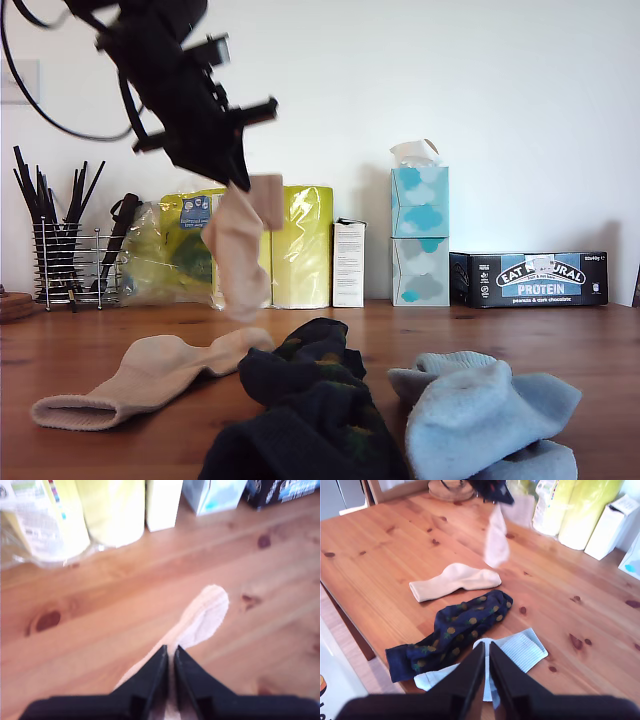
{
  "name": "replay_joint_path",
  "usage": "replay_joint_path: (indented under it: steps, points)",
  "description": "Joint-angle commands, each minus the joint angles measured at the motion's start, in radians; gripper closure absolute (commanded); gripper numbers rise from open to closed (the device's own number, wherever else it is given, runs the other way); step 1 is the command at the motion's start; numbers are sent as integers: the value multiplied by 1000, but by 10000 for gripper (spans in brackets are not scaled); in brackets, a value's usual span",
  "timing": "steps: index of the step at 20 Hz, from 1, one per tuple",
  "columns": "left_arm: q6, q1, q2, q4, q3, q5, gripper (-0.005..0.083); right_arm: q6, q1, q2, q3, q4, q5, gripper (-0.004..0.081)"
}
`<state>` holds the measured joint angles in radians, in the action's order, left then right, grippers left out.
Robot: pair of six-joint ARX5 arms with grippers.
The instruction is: Pair up the socks based on colour and pattern, by placing each sock on top of its pair
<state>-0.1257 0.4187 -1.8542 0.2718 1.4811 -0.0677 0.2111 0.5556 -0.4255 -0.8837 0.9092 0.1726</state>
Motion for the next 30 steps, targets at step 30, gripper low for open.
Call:
replay_joint_path:
  steps: [30]
  points:
    - [-188, 120, 357, -480, -904, 33, 700, -5, -6, -4, -2, 0, 13, 782]
